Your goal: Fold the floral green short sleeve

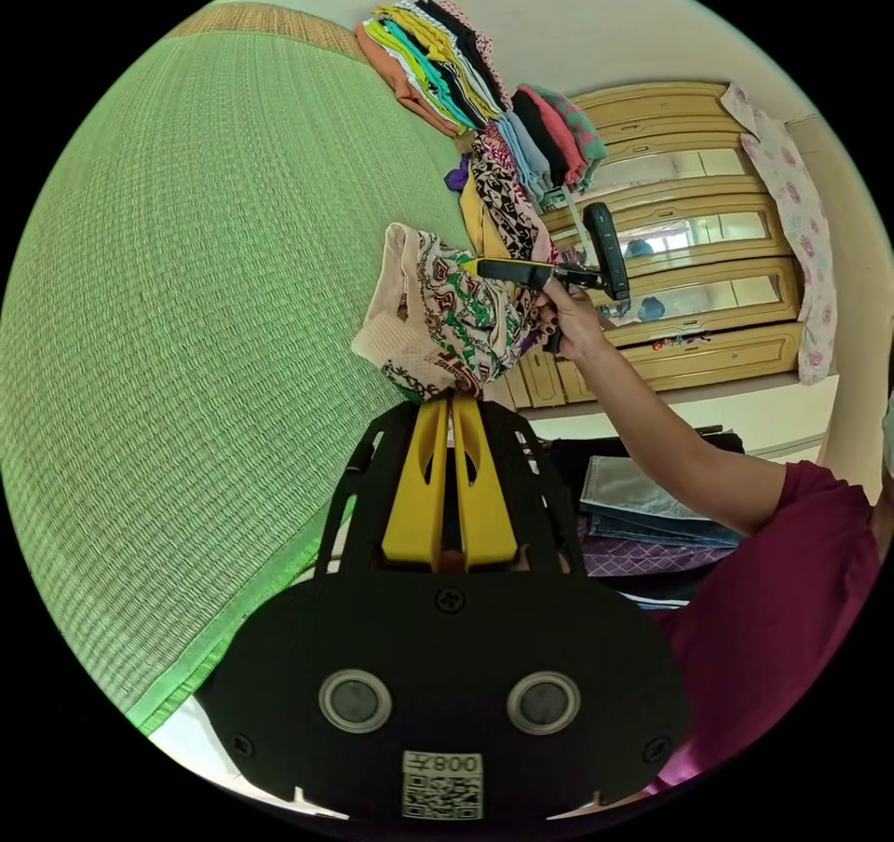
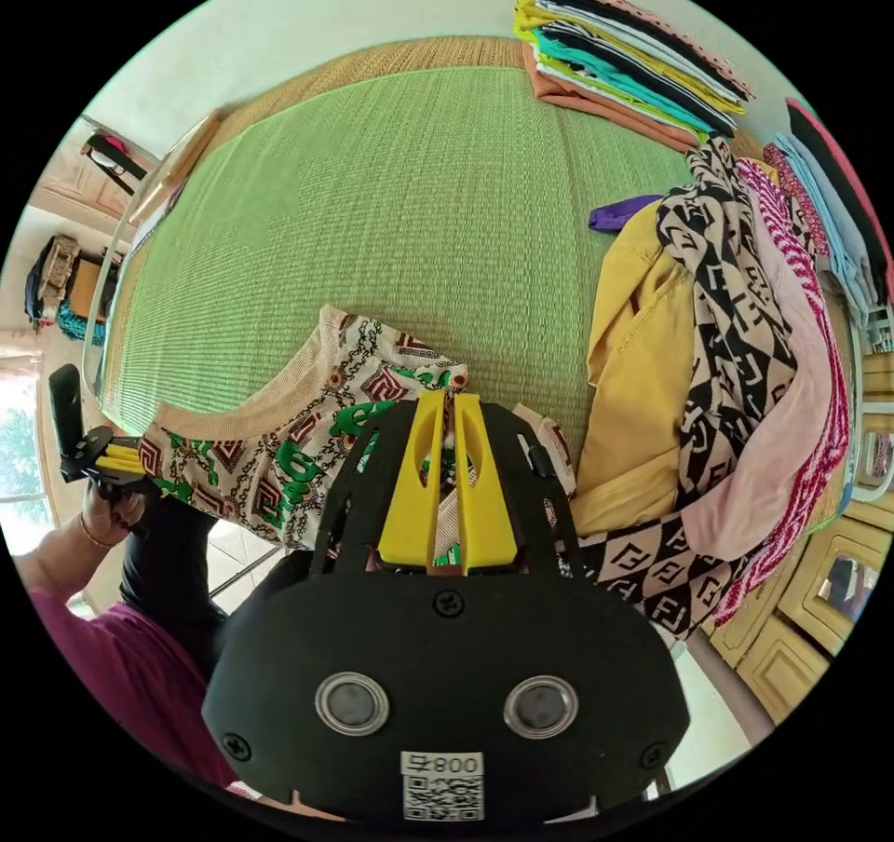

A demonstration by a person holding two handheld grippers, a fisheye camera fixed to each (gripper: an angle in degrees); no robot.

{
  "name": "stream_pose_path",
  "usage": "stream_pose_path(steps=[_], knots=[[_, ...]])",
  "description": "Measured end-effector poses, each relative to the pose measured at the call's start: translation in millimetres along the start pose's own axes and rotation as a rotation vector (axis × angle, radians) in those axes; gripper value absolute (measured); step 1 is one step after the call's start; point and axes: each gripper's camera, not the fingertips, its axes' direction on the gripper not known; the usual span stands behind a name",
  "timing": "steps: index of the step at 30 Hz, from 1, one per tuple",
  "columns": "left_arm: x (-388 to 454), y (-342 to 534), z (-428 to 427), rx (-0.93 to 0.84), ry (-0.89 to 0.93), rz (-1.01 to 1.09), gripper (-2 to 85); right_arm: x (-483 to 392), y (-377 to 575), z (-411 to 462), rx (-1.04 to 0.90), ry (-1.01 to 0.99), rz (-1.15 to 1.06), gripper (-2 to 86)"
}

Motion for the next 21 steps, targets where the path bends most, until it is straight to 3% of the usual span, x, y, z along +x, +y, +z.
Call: stream_pose_path(steps=[11, 21], knots=[[191, 13, -100, 0.160, 0.012, 0.170, 0.1, -62, 161, -200, 0.502, -0.082, 0.049, 0.3], [376, 93, -291, 0.552, 0.006, 0.365, 0.0, -173, 329, -343, 0.918, -0.148, -0.074, 0.4]])
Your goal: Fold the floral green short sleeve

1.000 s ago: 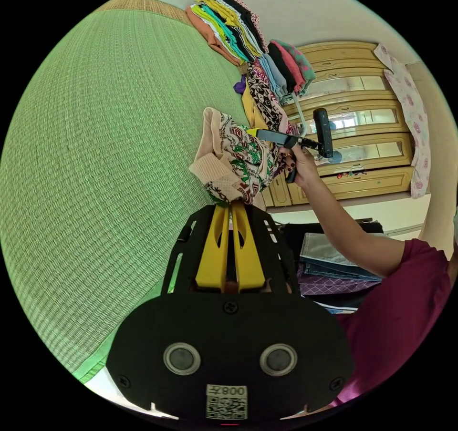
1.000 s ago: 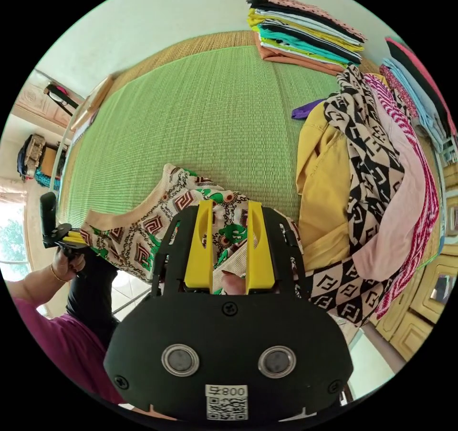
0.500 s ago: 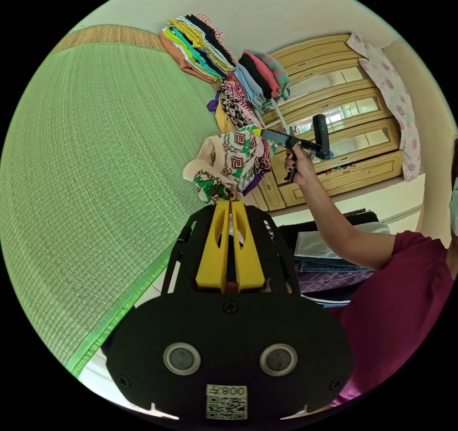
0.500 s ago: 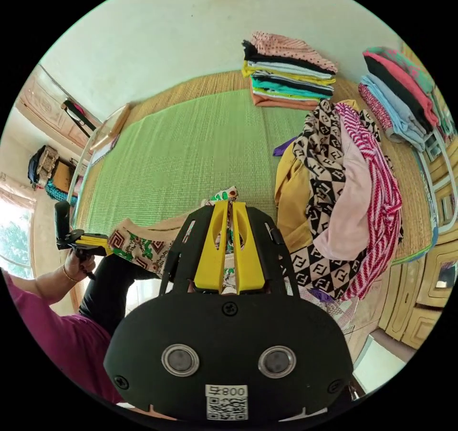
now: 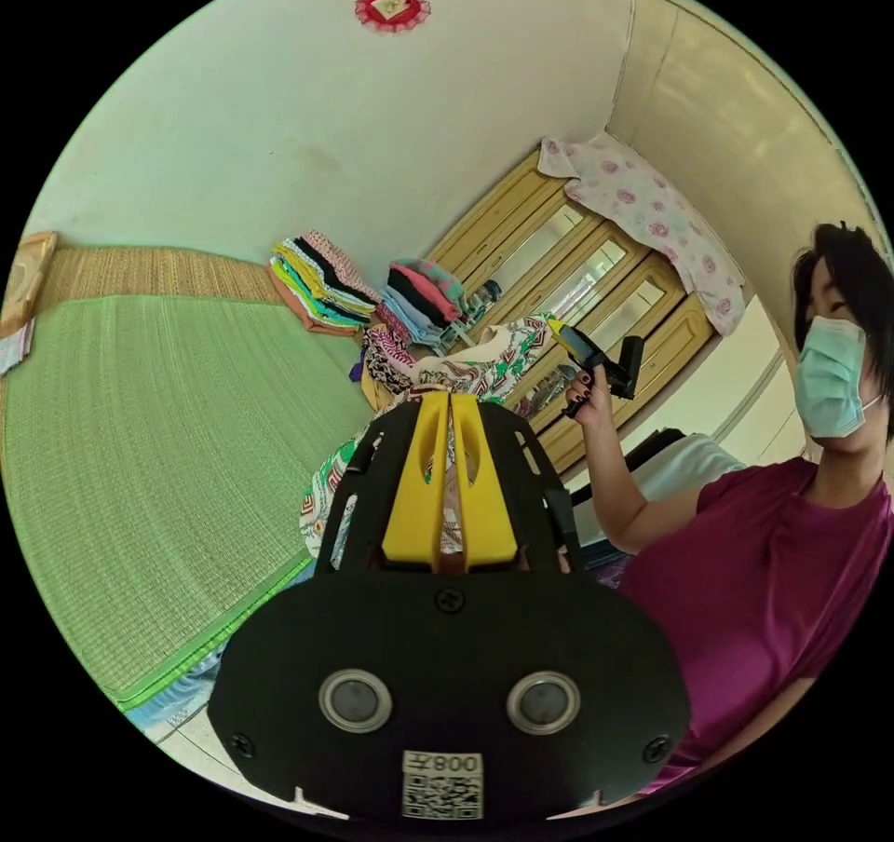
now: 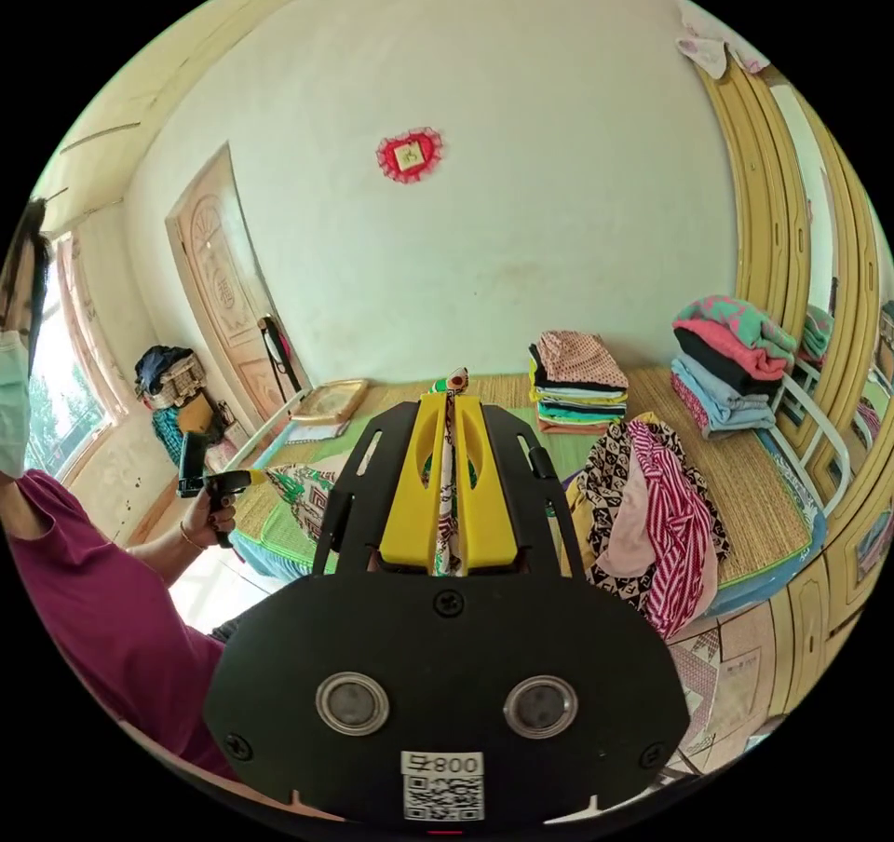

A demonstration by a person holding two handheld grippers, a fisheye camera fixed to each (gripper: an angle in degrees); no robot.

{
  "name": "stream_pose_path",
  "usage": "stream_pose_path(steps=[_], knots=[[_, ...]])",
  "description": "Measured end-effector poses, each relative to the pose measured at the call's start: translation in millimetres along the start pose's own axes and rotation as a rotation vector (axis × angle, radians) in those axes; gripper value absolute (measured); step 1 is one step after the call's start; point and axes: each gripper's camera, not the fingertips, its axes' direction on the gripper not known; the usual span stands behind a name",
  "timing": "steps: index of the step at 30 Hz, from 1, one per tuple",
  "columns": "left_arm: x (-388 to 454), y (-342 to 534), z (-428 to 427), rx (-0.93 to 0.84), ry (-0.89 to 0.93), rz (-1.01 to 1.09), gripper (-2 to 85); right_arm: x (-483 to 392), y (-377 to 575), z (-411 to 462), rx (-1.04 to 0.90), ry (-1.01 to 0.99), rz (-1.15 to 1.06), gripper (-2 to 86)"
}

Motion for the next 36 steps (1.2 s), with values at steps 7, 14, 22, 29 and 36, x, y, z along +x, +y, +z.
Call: stream_pose_path(steps=[7, 14, 22, 29, 36], knots=[[143, -32, -135, 0.247, -0.098, 0.224, 0.0, -106, 23, -112, 0.216, -0.131, -0.110, 0.5], [246, -37, -222, 0.388, -0.151, 0.359, 0.0, -193, 50, -184, 0.332, -0.216, -0.214, 0.5], [334, -47, -289, 0.499, -0.258, 0.473, 0.0, -253, 65, -222, 0.399, -0.265, -0.313, 0.6], [357, -75, -302, 0.535, -0.286, 0.501, 0.0, -272, 65, -229, 0.461, -0.276, -0.353, 0.6], [334, -133, -295, 0.520, -0.328, 0.531, 0.0, -262, 37, -189, 0.492, -0.223, -0.362, 0.6]])
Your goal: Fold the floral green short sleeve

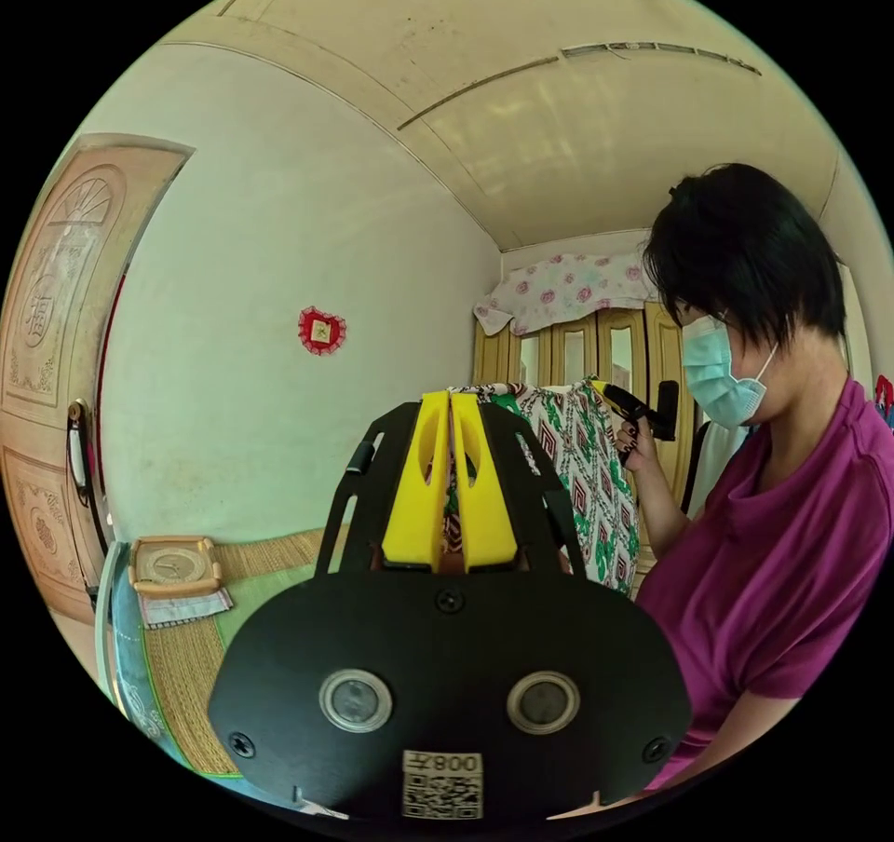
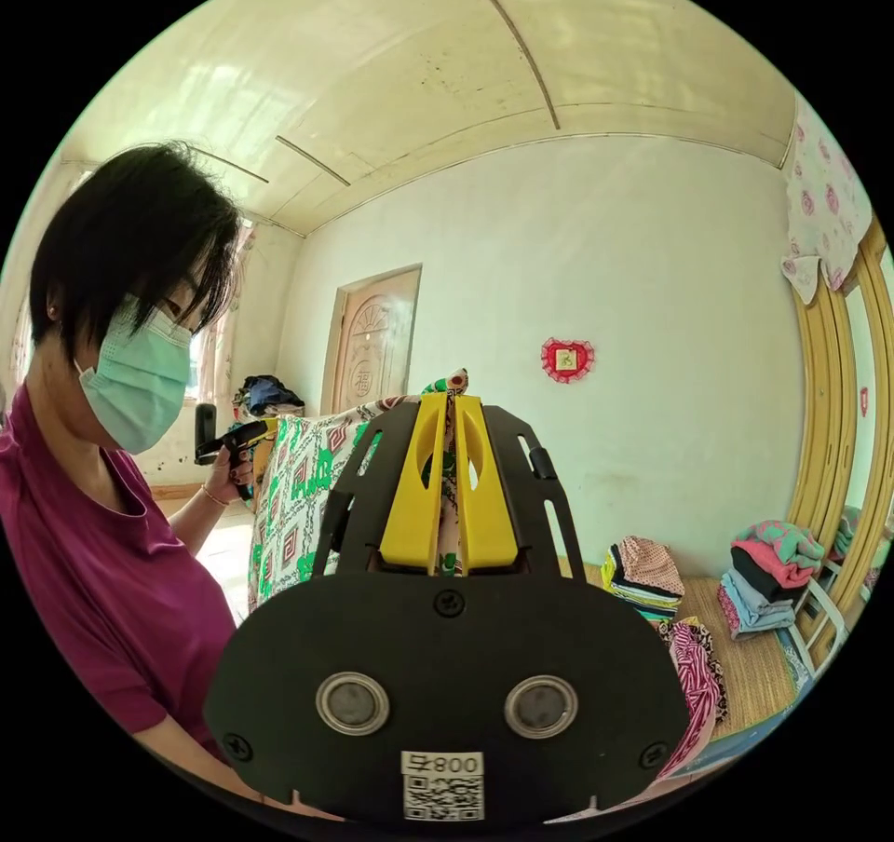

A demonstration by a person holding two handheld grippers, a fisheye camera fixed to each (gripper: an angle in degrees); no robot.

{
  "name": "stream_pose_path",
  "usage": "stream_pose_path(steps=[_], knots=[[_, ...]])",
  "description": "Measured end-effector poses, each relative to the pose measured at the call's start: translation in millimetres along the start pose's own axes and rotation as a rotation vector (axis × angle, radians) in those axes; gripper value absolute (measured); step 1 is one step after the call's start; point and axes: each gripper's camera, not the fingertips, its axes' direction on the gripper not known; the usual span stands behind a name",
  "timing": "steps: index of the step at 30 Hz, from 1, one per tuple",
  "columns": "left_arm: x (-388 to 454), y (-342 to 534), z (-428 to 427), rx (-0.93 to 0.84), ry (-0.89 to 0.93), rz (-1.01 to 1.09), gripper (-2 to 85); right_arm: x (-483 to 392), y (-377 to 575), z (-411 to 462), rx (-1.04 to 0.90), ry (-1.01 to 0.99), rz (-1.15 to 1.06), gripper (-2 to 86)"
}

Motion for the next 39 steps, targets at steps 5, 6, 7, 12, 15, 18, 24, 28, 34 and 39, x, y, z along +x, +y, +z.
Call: stream_pose_path(steps=[5, 6, 7, 12, 15, 18, 24, 28, 34, 39], knots=[[-61, -5, 60, -0.049, -0.055, 0.010, 0.1, 72, 7, 99, -0.068, 0.021, 0.046, 0.6], [-84, -4, 81, -0.069, -0.069, -0.003, 0.1, 83, 8, 115, -0.082, 0.023, 0.055, 0.6], [-109, -1, 104, -0.093, -0.086, -0.020, 0.1, 107, 11, 148, -0.110, 0.017, 0.077, 0.7], [-226, 27, 216, -0.246, -0.216, -0.088, 0.3, 221, 35, 313, -0.292, 0.028, 0.162, 1.0], [-305, 65, 292, -0.376, -0.274, -0.171, 0.7, 297, 69, 432, -0.449, 0.056, 0.235, 1.6], [-380, 127, 360, -0.549, -0.334, -0.274, 1.7, 373, 131, 548, -0.654, 0.097, 0.357, 3.0], [-481, 299, 401, -0.844, -0.296, -0.586, 3.6, 482, 298, 663, -0.933, 0.140, 0.653, 6.5], [-473, 402, 368, -1.001, -0.173, -0.719, 5.4, 504, 386, 645, -0.995, 0.054, 0.713, 7.8], [-441, 480, 307, -1.064, -0.130, -0.933, 8.3, 461, 494, 555, -1.226, -0.039, 0.785, 8.8], [-444, 505, 301, -1.072, -0.123, -1.016, 9.4, 437, 529, 527, -1.304, -0.018, 0.820, 9.8]])
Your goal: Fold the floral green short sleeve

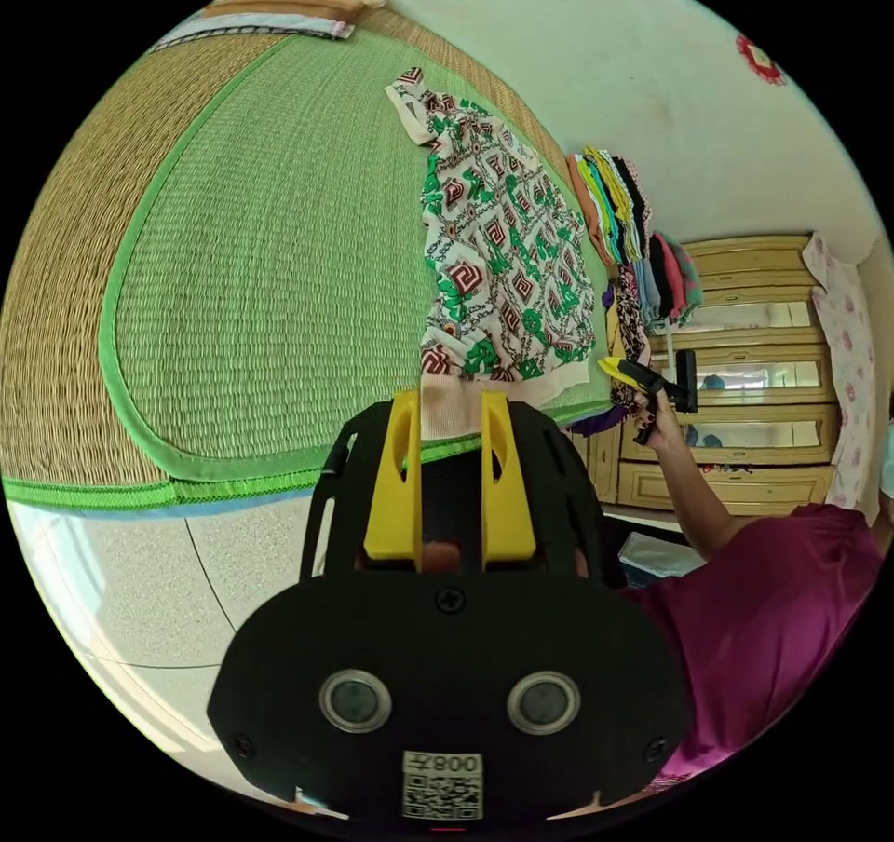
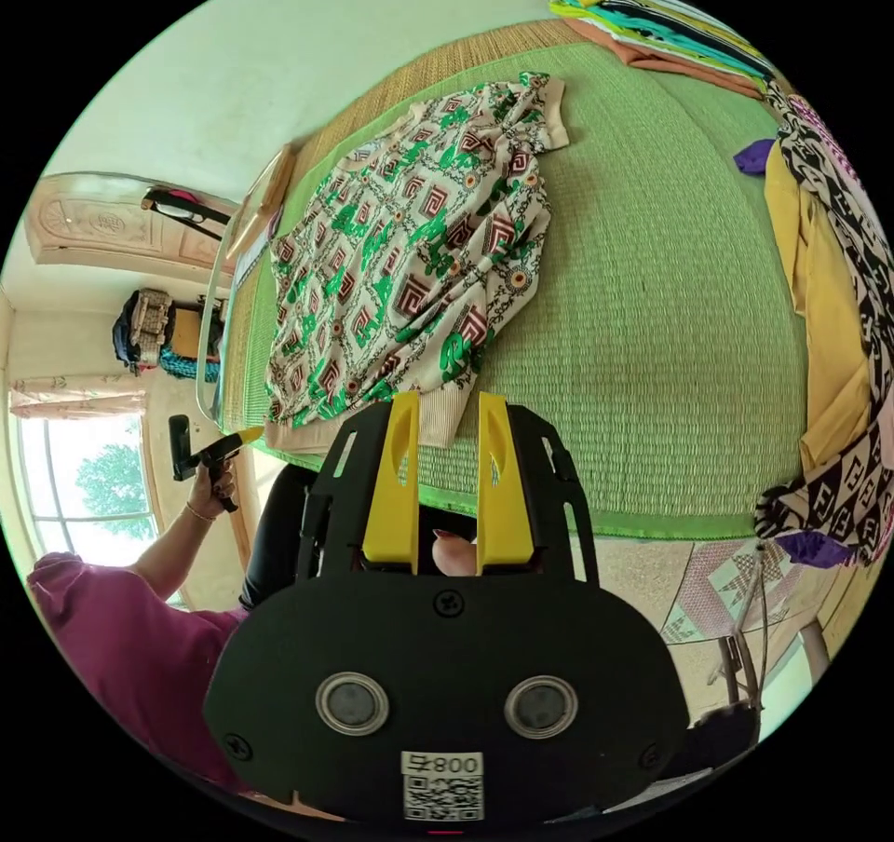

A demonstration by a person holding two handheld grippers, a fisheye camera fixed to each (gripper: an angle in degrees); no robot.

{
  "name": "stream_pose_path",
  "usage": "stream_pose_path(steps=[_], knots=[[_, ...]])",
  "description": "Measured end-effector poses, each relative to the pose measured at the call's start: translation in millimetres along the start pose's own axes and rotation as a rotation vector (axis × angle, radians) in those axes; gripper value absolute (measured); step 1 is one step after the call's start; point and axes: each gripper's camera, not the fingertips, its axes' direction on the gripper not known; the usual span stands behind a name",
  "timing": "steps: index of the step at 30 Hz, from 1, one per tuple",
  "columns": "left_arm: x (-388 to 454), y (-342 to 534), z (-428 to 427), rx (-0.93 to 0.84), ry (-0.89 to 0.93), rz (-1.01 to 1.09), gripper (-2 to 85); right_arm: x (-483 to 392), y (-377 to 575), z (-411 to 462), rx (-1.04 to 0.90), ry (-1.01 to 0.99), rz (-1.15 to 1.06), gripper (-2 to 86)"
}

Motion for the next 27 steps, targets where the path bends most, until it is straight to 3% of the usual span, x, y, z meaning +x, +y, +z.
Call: stream_pose_path(steps=[10, 15, 20, 27], knots=[[-18, -35, 21, -0.055, -0.103, -0.002, 3.1, 6, -36, 30, -0.058, 0.204, 0.002, 3.7], [-20, -41, 7, 0.012, -0.024, -0.004, 1.7, 25, -44, 12, -0.038, 0.086, 0.025, 0.9], [-15, -91, -22, 0.111, 0.050, 0.038, 1.2, 51, -87, -46, 0.084, -0.054, 0.029, 0.3], [72, -247, -136, 0.365, 0.064, 0.218, 1.0, 7, -224, -194, 0.333, -0.029, -0.110, 0.2]])
